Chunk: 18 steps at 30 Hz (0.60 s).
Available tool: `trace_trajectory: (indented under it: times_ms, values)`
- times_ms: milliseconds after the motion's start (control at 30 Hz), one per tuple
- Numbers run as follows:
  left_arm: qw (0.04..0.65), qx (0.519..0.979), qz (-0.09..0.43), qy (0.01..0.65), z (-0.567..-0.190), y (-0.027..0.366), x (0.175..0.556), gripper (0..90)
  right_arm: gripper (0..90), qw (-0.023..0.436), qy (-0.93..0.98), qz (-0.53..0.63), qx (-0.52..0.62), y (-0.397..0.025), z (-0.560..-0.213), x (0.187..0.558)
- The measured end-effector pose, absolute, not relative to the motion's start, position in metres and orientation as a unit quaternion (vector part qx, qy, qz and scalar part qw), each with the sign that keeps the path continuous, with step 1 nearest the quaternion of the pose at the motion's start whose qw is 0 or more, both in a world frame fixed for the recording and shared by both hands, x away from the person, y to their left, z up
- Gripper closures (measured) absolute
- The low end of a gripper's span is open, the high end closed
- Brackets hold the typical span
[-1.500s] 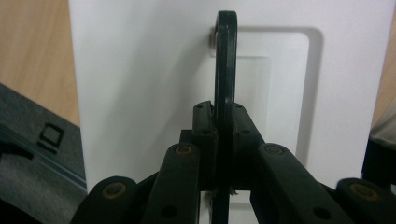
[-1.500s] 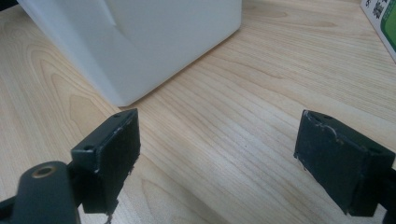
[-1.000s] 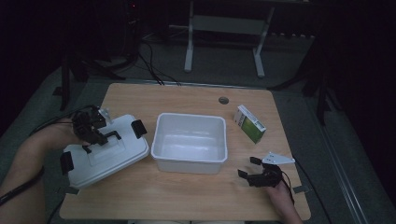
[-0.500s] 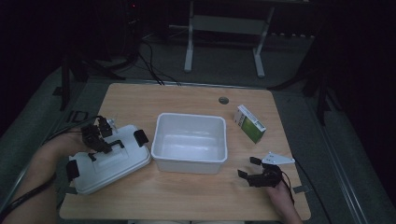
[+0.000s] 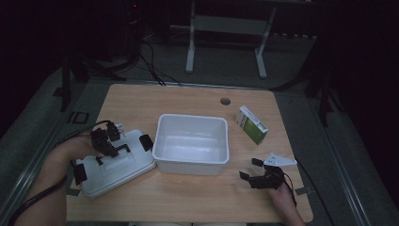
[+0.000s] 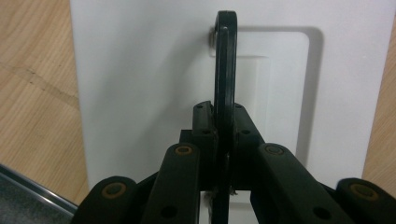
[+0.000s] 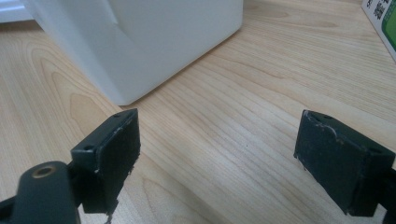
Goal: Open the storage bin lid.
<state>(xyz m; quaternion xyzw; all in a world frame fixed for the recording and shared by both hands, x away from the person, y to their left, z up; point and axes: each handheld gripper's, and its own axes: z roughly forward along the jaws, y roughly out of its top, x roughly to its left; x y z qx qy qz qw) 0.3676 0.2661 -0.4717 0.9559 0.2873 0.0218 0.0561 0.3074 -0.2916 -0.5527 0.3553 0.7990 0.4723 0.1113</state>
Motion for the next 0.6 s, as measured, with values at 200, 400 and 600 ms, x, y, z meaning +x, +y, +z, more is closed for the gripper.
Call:
trace_trajectory:
  times_ms: [200,400,600]
  values:
    - [0.049,0.956,0.019,0.287,-0.4783,0.2596,0.3701,83.7,13.9,0.111,0.797,0.473,0.359,-0.2934,-0.5526,0.3075]
    - [0.052,0.956,0.014,0.290,-0.4810,0.2556,0.3737,83.7,13.9,0.112,0.797,0.473,0.358,-0.2933,-0.5525,0.3072]
    - [0.052,0.954,0.010,0.295,-0.4806,0.2552,0.3747,83.4,13.9,0.110,0.797,0.474,0.358,-0.2933,-0.5527,0.3071]
